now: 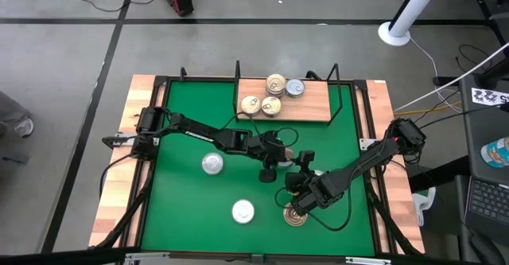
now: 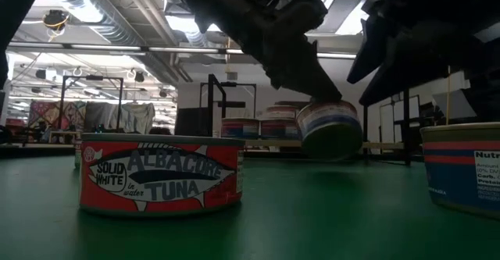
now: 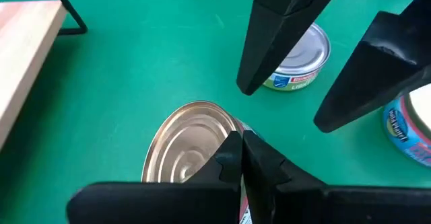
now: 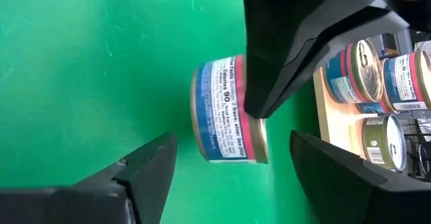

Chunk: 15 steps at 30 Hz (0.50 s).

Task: Stack canned seafood by type on shelf
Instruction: Stack the blue tuna can on top of the blue can on the shelf

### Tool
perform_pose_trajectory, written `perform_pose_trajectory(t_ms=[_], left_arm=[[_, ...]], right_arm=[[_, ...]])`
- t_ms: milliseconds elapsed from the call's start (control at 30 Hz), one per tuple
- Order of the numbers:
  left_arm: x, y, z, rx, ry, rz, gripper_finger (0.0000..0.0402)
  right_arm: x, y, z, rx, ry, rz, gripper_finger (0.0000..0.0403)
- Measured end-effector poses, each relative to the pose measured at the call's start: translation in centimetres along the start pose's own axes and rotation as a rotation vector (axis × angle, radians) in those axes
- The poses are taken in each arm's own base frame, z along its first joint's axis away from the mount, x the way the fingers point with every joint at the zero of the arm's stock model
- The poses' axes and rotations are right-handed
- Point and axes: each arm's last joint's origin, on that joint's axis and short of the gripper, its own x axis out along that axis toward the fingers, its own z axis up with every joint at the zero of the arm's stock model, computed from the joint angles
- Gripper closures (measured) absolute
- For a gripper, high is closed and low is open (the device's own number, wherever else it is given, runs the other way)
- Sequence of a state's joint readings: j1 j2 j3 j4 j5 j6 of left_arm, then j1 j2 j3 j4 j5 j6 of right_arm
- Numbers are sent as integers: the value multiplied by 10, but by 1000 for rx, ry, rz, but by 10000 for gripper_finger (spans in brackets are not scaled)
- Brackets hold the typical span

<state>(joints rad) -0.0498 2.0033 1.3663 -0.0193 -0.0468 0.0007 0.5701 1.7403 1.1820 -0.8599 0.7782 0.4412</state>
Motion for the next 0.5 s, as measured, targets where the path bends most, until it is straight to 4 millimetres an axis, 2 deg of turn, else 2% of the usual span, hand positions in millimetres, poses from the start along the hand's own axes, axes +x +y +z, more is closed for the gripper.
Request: perform_pose_trajectory(t_ms=[300,500], left_arm=[[0,-1,0,-49,1,-29,401],[0,-1,0,-52,1,-31,401]], right_arm=[[14,7,-16,-8,6,-4,116],[17,8,-20,-3,-22,-50,116]])
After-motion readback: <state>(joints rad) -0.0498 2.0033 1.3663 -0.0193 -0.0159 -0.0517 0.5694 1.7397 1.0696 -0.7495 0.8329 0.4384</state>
